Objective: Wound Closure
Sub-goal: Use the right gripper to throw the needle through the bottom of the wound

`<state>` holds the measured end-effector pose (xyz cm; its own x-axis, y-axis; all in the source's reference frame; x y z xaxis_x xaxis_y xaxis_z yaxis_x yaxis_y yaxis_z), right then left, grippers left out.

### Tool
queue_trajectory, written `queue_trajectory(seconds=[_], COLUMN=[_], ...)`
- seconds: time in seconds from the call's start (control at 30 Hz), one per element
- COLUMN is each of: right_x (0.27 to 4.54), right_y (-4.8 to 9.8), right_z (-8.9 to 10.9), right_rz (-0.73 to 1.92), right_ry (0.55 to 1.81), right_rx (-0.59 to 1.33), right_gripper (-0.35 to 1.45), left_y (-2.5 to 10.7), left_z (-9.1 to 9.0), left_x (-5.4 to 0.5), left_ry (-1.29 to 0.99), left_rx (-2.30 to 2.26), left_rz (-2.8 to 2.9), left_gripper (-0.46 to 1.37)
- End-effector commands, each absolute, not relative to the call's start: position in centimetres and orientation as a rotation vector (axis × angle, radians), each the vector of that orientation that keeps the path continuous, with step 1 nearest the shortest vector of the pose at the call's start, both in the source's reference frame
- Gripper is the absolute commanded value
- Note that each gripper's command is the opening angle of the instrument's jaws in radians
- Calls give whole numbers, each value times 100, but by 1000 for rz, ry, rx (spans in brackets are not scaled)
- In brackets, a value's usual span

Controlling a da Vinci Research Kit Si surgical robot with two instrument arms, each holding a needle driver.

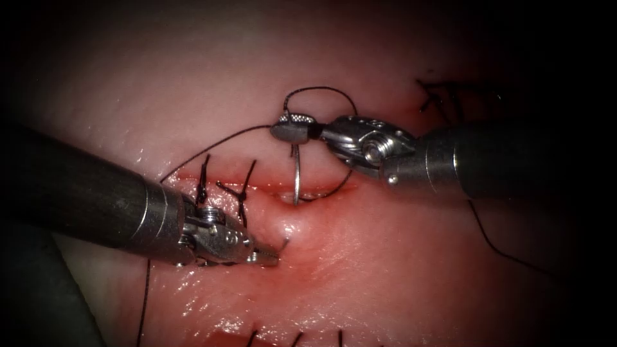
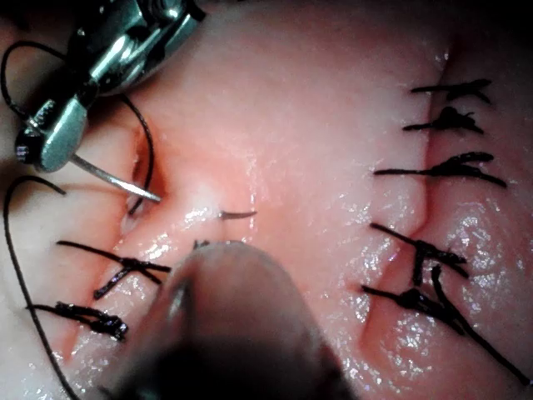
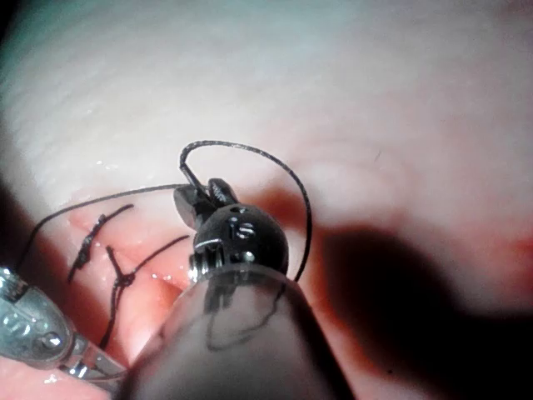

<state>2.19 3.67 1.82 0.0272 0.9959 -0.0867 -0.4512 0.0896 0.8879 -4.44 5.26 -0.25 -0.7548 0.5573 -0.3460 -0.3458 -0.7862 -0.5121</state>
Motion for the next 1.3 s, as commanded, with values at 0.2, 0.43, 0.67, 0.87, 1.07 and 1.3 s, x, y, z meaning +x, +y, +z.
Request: queue_trajectory(seconds=[0.2, 0.43, 0.67, 0.87, 1.07, 1.3], right_x=[222, 223, 224, 224, 221, 215], right_y=[344, 323, 308, 294, 279, 271], right_z=[190, 179, 165, 164, 163, 160], right_rz=[1360, 1390, 1395, 1385, 1391, 1413], right_ry=[849, 825, 767, 726, 684, 644], right_rx=[851, 898, 911, 932, 961, 988], right_gripper=[-35, -35, -35, -35, -35, -35], left_y=[527, 528, 529, 529, 530, 530], left_z=[-25, -25, -25, -25, -25, -25], left_x=[-443, -443, -444, -444, -443, -444], left_ry=[-596, -597, -598, -598, -599, -599], left_rx=[-676, -676, -677, -677, -677, -677], left_rz=[2480, 2480, 2479, 2479, 2479, 2479], left_gripper=[-35, -35, -35, -35, -35, -35])
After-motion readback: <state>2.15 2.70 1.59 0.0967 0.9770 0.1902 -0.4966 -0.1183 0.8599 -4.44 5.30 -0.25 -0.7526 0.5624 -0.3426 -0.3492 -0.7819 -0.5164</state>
